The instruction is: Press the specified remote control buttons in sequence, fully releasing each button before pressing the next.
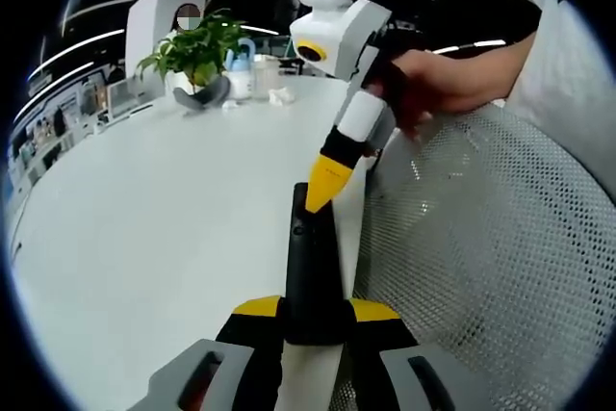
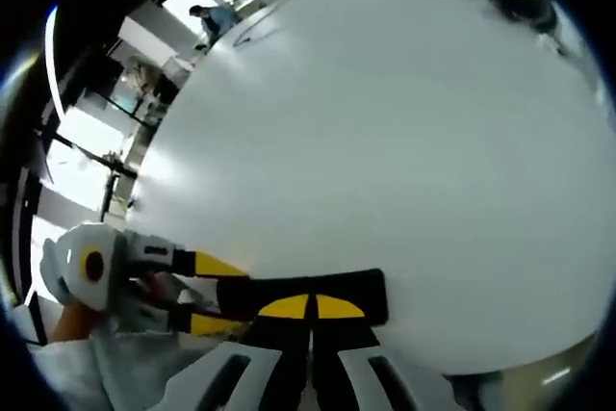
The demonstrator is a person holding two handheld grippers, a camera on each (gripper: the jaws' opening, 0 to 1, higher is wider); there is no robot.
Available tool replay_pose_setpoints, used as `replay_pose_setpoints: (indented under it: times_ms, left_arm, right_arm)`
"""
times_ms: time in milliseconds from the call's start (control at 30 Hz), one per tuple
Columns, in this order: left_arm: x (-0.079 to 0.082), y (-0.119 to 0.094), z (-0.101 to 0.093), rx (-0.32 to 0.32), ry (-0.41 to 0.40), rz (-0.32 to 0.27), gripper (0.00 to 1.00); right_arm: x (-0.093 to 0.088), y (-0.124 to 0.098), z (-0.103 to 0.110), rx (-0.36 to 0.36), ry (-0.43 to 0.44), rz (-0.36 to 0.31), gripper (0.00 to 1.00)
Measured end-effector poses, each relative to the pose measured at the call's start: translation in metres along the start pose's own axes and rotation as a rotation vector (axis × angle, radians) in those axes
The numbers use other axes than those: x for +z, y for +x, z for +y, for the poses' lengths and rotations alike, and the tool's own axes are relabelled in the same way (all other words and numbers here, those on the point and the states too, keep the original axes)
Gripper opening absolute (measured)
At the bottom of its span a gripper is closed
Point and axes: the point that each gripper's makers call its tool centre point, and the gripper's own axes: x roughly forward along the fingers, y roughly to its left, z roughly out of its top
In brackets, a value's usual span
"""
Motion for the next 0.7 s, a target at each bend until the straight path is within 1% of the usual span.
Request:
replay_pose_setpoints:
  times_ms: [100, 133, 200, 400, 700]
  left_arm:
    - [0.0001, 0.0, -0.0002, 0.0, -0.002, 0.0, 0.25]
    - [0.0001, -0.0001, -0.0002, 0.0, -0.003, -0.001, 0.25]
    - [0.0002, 0.0, 0.0, 0.0, -0.005, -0.002, 0.25]
    - [0.0004, 0.0, 0.0003, -0.001, -0.009, -0.003, 0.25]
    - [0.0002, 0.0001, 0.0002, 0.001, 0.001, 0.002, 0.25]
  right_arm:
    - [0.0, -0.0007, -0.0005, 0.022, 0.043, -0.005, 0.0]
    - [0.0002, -0.0006, -0.0007, 0.024, 0.045, -0.005, 0.0]
    - [0.0004, 0.0, 0.0001, 0.024, 0.039, -0.007, 0.0]
    - [0.0001, 0.0007, 0.0011, -0.006, -0.014, -0.018, 0.0]
    - [0.0009, 0.0015, 0.0009, -0.021, -0.04, -0.025, 0.0]
